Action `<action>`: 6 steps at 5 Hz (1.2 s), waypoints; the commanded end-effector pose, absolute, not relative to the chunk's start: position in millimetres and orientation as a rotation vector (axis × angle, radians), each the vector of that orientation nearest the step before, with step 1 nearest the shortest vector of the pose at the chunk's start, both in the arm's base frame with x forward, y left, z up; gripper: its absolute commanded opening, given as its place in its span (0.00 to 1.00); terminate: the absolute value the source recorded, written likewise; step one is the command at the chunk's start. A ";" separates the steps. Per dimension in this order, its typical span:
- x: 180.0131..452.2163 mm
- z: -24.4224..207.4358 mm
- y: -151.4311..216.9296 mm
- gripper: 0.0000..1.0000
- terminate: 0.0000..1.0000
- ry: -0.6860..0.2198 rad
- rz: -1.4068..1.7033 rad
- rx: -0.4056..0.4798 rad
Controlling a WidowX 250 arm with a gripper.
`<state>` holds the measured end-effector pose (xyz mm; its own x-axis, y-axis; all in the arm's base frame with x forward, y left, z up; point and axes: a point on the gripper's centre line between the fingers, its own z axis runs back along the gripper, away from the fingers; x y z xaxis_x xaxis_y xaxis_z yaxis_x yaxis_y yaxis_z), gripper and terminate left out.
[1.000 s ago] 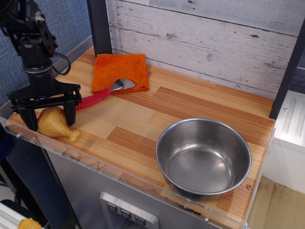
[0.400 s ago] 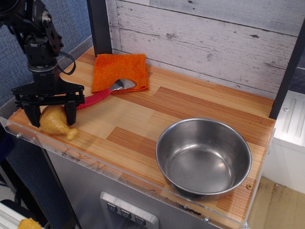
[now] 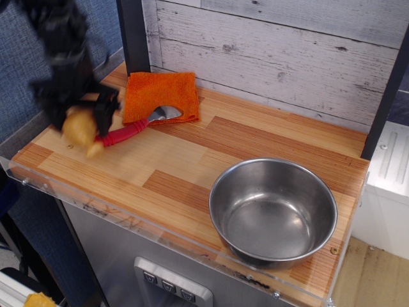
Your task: Put the chicken above the bowl.
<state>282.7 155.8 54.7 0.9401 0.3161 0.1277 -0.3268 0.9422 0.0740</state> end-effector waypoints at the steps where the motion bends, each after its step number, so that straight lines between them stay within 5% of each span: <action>1: 326.5 101.1 107.9 0.00 0.00 -0.250 0.117 0.101; 4: 378.5 74.4 8.9 0.00 0.00 -0.255 -0.315 0.046; 6: 387.2 44.7 -28.0 0.00 0.00 -0.213 -0.518 0.049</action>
